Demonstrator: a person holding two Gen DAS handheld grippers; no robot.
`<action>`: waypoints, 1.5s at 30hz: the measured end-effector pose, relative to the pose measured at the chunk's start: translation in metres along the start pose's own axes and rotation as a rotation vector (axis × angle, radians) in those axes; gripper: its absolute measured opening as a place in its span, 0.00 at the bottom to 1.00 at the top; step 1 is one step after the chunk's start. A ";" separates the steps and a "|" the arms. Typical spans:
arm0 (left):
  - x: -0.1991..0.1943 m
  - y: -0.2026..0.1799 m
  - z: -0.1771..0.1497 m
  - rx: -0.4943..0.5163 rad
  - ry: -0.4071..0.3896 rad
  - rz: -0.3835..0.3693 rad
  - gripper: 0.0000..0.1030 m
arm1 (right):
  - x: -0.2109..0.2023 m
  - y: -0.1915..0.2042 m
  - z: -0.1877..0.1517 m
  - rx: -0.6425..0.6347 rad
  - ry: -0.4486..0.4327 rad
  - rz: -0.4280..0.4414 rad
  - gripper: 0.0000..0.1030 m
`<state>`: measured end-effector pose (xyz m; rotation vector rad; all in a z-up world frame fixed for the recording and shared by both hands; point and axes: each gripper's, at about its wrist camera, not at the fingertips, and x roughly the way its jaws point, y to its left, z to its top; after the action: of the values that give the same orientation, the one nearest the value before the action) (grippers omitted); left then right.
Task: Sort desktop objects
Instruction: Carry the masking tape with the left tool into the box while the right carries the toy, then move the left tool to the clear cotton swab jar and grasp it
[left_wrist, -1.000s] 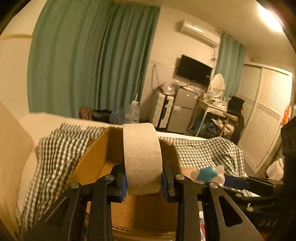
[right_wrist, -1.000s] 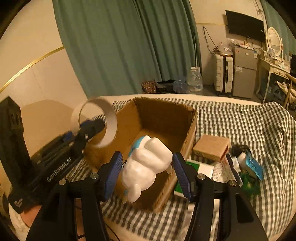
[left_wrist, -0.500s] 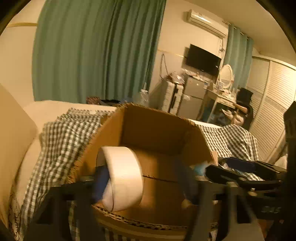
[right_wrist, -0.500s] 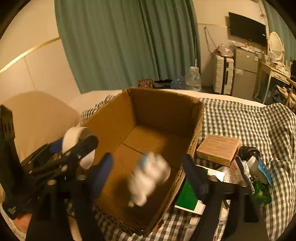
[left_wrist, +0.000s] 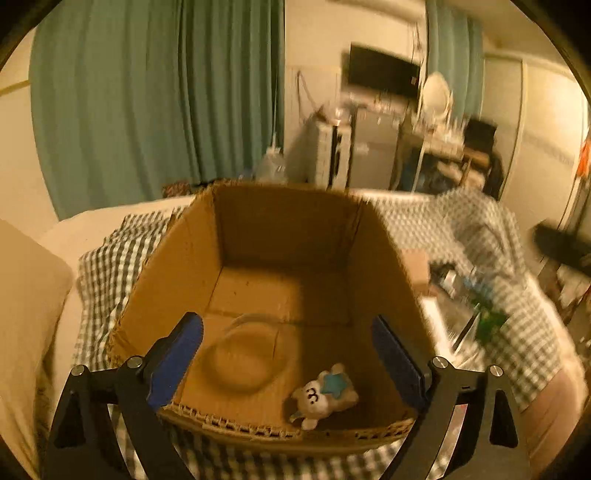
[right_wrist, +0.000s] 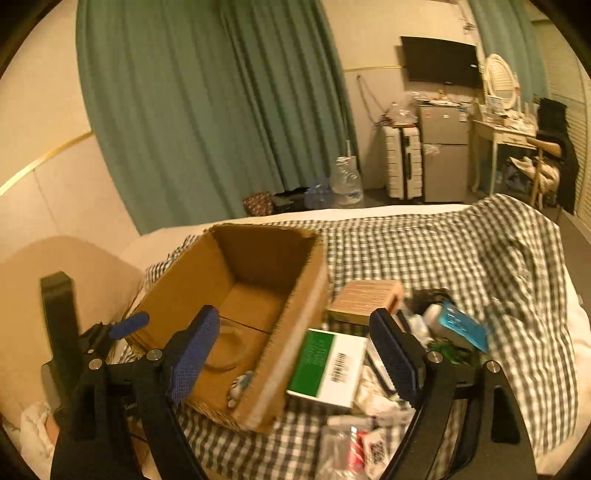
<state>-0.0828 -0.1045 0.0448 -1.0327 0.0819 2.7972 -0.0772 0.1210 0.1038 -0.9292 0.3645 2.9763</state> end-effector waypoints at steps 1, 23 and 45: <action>-0.001 0.000 -0.002 -0.007 0.001 0.014 0.92 | -0.005 -0.006 0.000 0.006 -0.007 -0.006 0.81; -0.018 -0.149 -0.077 -0.051 0.070 -0.178 0.92 | -0.049 -0.125 -0.040 0.105 0.027 -0.140 0.81; 0.045 -0.176 -0.129 0.065 0.222 -0.149 0.92 | -0.021 -0.135 -0.065 0.126 0.122 -0.070 0.81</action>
<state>-0.0046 0.0611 -0.0821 -1.2732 0.1166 2.5225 -0.0136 0.2392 0.0339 -1.0885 0.5029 2.8043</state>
